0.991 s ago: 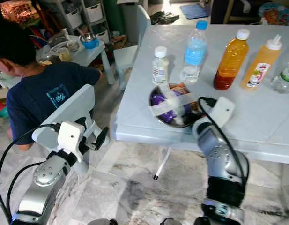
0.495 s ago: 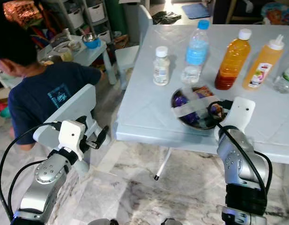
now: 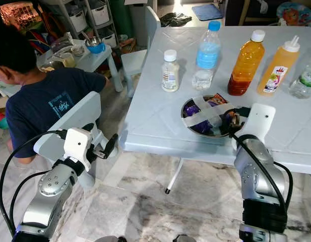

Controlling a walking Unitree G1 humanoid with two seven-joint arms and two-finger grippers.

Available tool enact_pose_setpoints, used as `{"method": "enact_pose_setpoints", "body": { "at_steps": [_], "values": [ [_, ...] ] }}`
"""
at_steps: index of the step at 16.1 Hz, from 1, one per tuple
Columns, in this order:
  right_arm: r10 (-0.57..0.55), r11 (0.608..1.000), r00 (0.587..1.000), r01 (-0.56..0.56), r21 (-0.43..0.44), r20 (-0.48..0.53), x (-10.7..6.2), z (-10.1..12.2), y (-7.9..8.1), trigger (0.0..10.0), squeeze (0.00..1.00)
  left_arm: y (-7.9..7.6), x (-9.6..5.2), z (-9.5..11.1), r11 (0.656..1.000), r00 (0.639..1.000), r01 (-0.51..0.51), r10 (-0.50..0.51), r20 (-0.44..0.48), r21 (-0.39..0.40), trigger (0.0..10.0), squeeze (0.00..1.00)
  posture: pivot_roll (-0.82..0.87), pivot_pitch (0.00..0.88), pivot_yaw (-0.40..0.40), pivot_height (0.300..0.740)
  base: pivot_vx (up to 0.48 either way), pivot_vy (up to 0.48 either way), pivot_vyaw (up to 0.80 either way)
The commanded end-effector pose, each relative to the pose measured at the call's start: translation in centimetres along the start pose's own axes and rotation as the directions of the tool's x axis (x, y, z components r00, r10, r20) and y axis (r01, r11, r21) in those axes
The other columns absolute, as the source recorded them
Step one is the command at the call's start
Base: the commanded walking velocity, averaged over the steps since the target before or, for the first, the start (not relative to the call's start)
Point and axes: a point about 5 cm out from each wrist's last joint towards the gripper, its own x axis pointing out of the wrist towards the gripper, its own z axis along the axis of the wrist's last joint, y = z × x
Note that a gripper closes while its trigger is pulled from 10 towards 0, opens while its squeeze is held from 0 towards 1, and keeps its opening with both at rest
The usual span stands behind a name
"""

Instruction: Restocking fridge

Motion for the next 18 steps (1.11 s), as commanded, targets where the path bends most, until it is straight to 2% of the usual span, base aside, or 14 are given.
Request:
{"method": "enact_pose_setpoints", "body": {
  "at_steps": [1,4,8,10,13,15,17,18],
  "values": [
    [0.047,0.999,0.998,-0.048,0.020,0.040,-0.2,0.7,1.2,10.0,1.00,0.2,0.0,-0.2,1.000,1.000,-0.008,0.009,-0.008,0.009,10.0,0.00,-0.02,0.071,0.110,0.740,0.000,0.000,0.00],
    [0.076,0.995,0.994,-0.080,0.059,0.074,-1.2,0.4,2.7,10.0,1.00,0.1,0.0,-0.2,1.000,1.000,-0.009,0.009,-0.007,0.007,10.0,0.00,-0.02,0.073,0.108,0.740,0.000,0.000,0.00],
    [0.079,0.993,0.995,-0.084,0.081,0.058,-3.5,-1.6,4.2,10.0,1.00,-0.2,0.1,-0.3,1.000,1.000,-0.007,0.007,-0.005,0.000,10.0,0.00,-0.03,0.080,0.104,0.740,0.000,0.000,0.00],
    [0.078,0.993,0.994,-0.084,0.079,0.074,-4.3,-1.4,4.3,10.0,1.00,-0.2,0.1,-0.4,1.000,1.000,-0.006,0.006,-0.007,-0.002,10.0,0.00,-0.04,0.079,0.102,0.740,0.000,0.000,0.00],
    [0.077,0.995,0.978,-0.089,0.052,0.193,-5.2,0.3,4.2,10.0,1.00,-0.3,0.2,-0.5,1.000,1.000,-0.007,0.007,-0.005,-0.008,10.0,0.00,-0.05,0.077,0.098,0.740,0.000,0.000,0.00],
    [0.053,0.992,0.980,-0.073,0.099,0.192,-5.3,0.6,4.0,10.0,1.00,-0.6,0.4,-0.5,1.000,1.000,-0.001,0.001,-0.003,-0.012,10.0,0.00,-0.05,0.082,0.096,0.740,0.000,0.000,0.00],
    [0.015,0.991,0.991,-0.031,0.126,0.133,-5.7,-0.7,3.7,10.0,1.00,-0.6,0.4,-0.5,1.000,1.000,0.000,-0.001,-0.001,-0.014,10.0,0.00,-0.05,0.081,0.096,0.740,0.000,0.000,0.00],
    [-0.006,0.984,0.998,-0.005,0.180,0.060,-5.8,-2.2,3.6,10.0,0.65,-0.6,0.3,-0.5,1.000,1.000,0.000,0.000,-0.002,-0.013,10.0,0.00,-0.05,0.082,0.097,0.740,0.000,0.000,0.00]
  ]
}}
